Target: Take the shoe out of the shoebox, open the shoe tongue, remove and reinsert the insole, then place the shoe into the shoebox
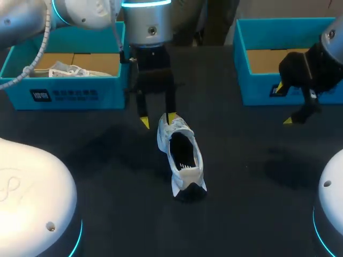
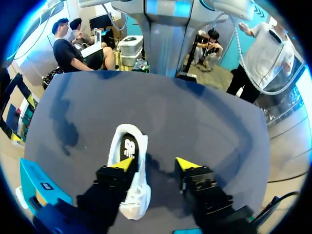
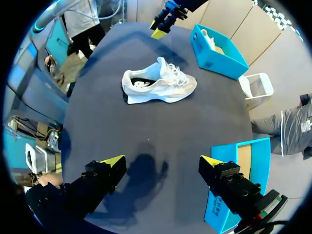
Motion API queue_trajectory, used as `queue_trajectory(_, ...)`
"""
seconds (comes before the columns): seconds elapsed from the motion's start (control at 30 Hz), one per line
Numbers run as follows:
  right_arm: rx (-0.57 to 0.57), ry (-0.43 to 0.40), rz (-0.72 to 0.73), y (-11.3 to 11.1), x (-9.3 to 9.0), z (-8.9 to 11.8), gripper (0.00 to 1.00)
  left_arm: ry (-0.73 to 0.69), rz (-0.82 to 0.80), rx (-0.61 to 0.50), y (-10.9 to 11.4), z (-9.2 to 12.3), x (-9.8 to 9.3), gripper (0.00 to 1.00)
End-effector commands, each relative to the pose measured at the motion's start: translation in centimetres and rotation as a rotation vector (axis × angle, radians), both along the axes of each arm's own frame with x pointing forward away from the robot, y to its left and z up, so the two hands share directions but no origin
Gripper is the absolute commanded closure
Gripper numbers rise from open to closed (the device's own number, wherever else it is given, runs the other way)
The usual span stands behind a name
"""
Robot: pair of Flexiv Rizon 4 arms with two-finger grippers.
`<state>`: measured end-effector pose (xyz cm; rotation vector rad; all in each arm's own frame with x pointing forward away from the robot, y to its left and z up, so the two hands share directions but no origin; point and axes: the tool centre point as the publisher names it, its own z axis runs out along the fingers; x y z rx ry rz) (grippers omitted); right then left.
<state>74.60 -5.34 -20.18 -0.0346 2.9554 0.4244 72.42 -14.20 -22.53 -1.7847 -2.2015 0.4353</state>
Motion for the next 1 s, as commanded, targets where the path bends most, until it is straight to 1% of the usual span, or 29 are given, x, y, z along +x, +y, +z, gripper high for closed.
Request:
queue_trajectory(0.03, -0.002, -0.002, -0.002, 0.0, 0.0, -0.2, 0.0, -0.069, -0.021, -0.007, -1.1, -0.2, -1.3, 1.0)
queue_trajectory(0.33, -0.002, -0.002, -0.002, 0.0, 0.0, -0.2, 0.0, -0.148, -0.092, -0.03, -4.4, -2.4, -2.3, 1.0)
queue_trajectory(0.43, -0.002, -0.002, -0.002, 0.0, 0.0, -0.2, 0.0, -0.195, -0.103, -0.029, -5.2, -3.5, -2.7, 1.0)
queue_trajectory(0.57, -0.002, -0.002, -0.002, 0.0, 0.0, -0.2, 0.0, -0.246, -0.095, -0.038, -6.0, -5.3, -2.9, 1.0)
queue_trajectory(0.67, -0.002, -0.002, -0.002, 0.0, 0.0, -0.2, 0.0, -0.301, -0.08, -0.046, -6.3, -6.3, -2.8, 1.0)
queue_trajectory(0.7, -0.002, -0.002, -0.002, 0.0, 0.0, -0.2, 0.0, -0.314, -0.079, -0.034, -6.6, -7.1, -2.7, 1.0)
queue_trajectory(0.8, -0.002, -0.002, -0.002, 0.0, 0.0, -0.2, 0.0, -0.335, -0.072, -0.026, -7.0, -8.5, -2.2, 1.0)
queue_trajectory(1.0, -0.002, -0.002, -0.002, 0.0, 0.0, -0.2, 0.0, -0.363, -0.075, 0.001, -6.9, -11.1, -1.3, 1.0)
